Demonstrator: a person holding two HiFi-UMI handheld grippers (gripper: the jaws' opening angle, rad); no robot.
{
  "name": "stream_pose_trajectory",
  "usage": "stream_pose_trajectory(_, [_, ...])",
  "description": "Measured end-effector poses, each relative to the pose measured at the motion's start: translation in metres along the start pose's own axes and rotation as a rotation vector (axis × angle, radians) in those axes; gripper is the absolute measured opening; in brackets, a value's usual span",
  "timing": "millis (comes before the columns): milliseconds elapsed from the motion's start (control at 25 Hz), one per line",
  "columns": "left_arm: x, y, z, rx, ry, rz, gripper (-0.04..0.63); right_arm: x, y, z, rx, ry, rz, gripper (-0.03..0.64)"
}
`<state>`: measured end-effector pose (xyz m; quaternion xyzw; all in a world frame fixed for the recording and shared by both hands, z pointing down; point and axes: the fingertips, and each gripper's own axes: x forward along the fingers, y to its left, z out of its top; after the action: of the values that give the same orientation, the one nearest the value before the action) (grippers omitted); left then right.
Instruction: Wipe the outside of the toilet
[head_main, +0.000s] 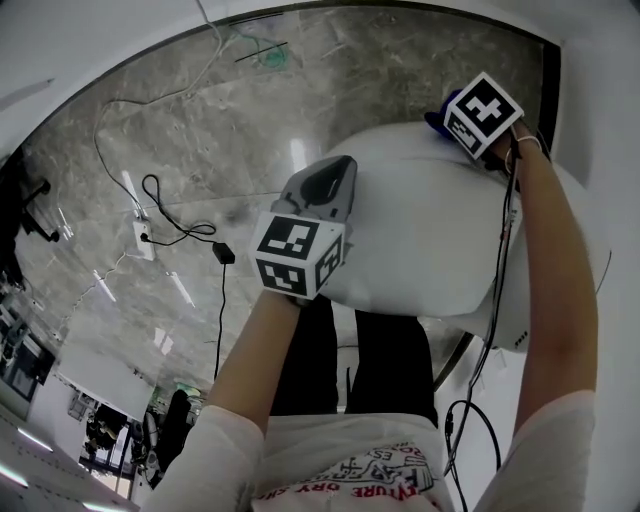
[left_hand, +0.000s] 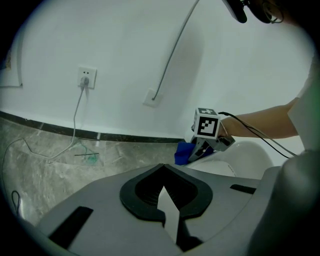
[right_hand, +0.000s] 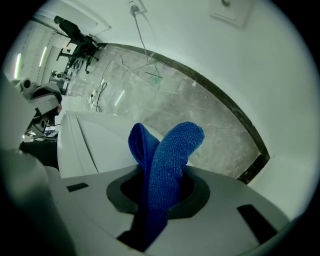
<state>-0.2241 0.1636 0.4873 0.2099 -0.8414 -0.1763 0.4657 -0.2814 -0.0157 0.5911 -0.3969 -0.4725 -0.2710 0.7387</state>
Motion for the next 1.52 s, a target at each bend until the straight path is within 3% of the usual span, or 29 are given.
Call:
stream_pose_trajectory(320, [-0.022, 0.038, -0.020, -0.032, 0.001, 0.025, 0.008, 0.010, 0.031, 0.040, -0.047, -0.021, 0.030, 0.072])
stream_pose_trajectory(560, [-0.042, 0.057, -0.031, -0.055, -0.021, 0.026, 0.008, 0.011, 0.079, 0.078, -0.112, -0.047, 0.120, 0.072])
stream_pose_trajectory(800, [-0.068, 0.082, -0.048, -0.045, -0.043, 0.047, 0.008, 0.019, 0.111, 0.104, -0.176, -0.021, 0.113, 0.072])
stream_pose_trajectory(1160, [-0.114, 0.127, -0.080, -0.132, -0.089, 0.125, 0.008, 0.030, 0.159, 0.137, -0.272, 0.016, 0.121, 0.072])
stream_pose_trajectory(1520, [-0.143, 0.137, -0.130, -0.252, -0.153, 0.179, 0.008, 0.050, 0.226, 0.163, -0.493, 0.095, 0.126, 0.072])
